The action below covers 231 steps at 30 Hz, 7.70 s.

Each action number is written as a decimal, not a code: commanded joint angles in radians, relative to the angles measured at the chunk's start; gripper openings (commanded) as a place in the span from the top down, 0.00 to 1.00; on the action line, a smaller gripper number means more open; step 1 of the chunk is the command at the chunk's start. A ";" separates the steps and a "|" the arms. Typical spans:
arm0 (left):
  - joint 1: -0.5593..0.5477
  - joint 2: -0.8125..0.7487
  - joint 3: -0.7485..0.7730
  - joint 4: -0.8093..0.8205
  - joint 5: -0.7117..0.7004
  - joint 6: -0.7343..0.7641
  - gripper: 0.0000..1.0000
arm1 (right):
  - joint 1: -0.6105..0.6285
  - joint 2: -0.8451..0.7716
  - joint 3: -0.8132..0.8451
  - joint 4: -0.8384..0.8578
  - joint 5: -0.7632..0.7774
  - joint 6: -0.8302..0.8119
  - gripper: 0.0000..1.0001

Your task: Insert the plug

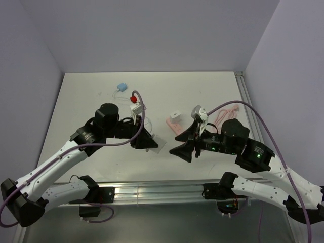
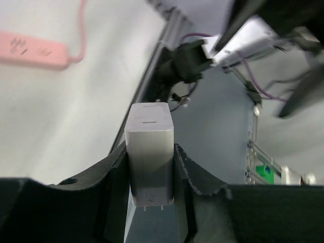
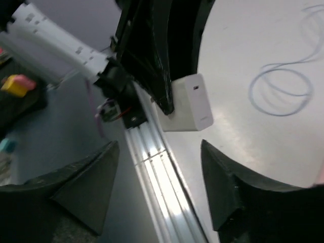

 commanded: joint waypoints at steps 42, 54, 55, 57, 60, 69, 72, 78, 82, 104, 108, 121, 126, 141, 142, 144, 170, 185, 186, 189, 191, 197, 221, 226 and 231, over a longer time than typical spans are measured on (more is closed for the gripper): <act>-0.045 -0.207 -0.056 0.184 0.239 0.033 0.97 | -0.058 0.303 0.099 0.285 -0.600 0.119 1.00; -0.044 -0.484 -0.280 0.492 -0.071 -0.164 0.21 | -0.058 0.151 -0.043 0.469 -0.381 0.291 1.00; -0.044 -0.492 -0.294 0.502 -0.097 -0.172 0.21 | -0.058 0.142 -0.048 0.478 -0.379 0.300 1.00; -0.044 -0.495 -0.299 0.522 -0.109 -0.186 0.22 | -0.058 0.139 -0.054 0.516 -0.399 0.324 1.00; -0.044 -0.465 -0.296 0.560 -0.102 -0.207 0.22 | -0.058 0.139 -0.063 0.550 -0.411 0.335 1.00; -0.044 -0.379 -0.279 0.623 -0.042 -0.258 0.77 | -0.058 0.133 -0.082 0.601 -0.410 0.338 1.00; -0.044 -0.371 -0.271 0.606 -0.031 -0.255 0.99 | -0.058 0.124 -0.077 0.593 -0.402 0.323 1.00; -0.044 -0.374 -0.262 0.572 -0.019 -0.232 0.99 | -0.060 0.154 -0.033 0.549 -0.442 0.269 0.59; -0.045 -0.362 -0.256 0.563 -0.008 -0.231 0.99 | -0.058 0.189 -0.001 0.536 -0.459 0.254 0.58; -0.045 -0.377 -0.262 0.556 -0.011 -0.235 0.99 | -0.058 0.257 0.041 0.526 -0.536 0.235 0.51; -0.045 -0.379 -0.256 0.551 -0.009 -0.231 0.99 | -0.058 0.268 0.042 0.527 -0.552 0.235 0.52; -0.044 -0.392 -0.244 0.525 -0.020 -0.215 0.99 | -0.058 0.295 0.049 0.489 -0.542 0.205 0.46; -0.044 -0.391 -0.239 0.522 -0.020 -0.212 0.99 | -0.060 0.277 0.033 0.466 -0.525 0.199 0.45; -0.044 -0.402 -0.231 0.516 -0.025 -0.215 0.99 | -0.058 0.285 0.025 0.451 -0.528 0.186 0.57; -0.044 -0.403 -0.230 0.517 -0.023 -0.215 0.99 | -0.058 0.285 0.022 0.451 -0.530 0.185 0.57; -0.045 -0.399 -0.228 0.516 -0.022 -0.214 0.99 | -0.060 0.283 0.019 0.457 -0.526 0.189 0.57; -0.044 -0.400 -0.193 0.404 -0.123 -0.168 0.32 | -0.060 0.289 0.044 0.376 -0.418 0.153 1.00; -0.044 -0.475 -0.159 0.002 -0.925 -0.134 0.03 | -0.192 0.478 0.232 -0.241 0.189 -0.111 1.00; -0.044 -0.477 -0.162 0.006 -0.924 -0.129 0.03 | -0.190 0.542 0.263 -0.276 0.266 -0.125 1.00; -0.044 -0.477 -0.196 0.038 -0.895 -0.135 0.04 | -0.201 0.680 0.363 -0.406 0.339 -0.180 1.00; -0.044 -0.477 -0.214 0.063 -0.860 -0.135 0.04 | -0.213 0.741 0.420 -0.439 0.360 -0.211 1.00; -0.042 -0.475 -0.248 0.109 -0.819 -0.160 0.05 | -0.255 0.877 0.457 -0.438 0.334 -0.320 1.00; -0.042 -0.549 -0.314 0.172 -0.755 -0.277 0.08 | -0.351 1.084 0.423 -0.218 0.314 -0.418 1.00; -0.042 -0.538 -0.310 0.171 -0.753 -0.270 0.08 | -0.364 1.093 0.417 -0.203 0.297 -0.427 1.00; -0.042 -0.529 -0.310 0.175 -0.747 -0.272 0.08 | -0.371 1.107 0.420 -0.195 0.265 -0.427 1.00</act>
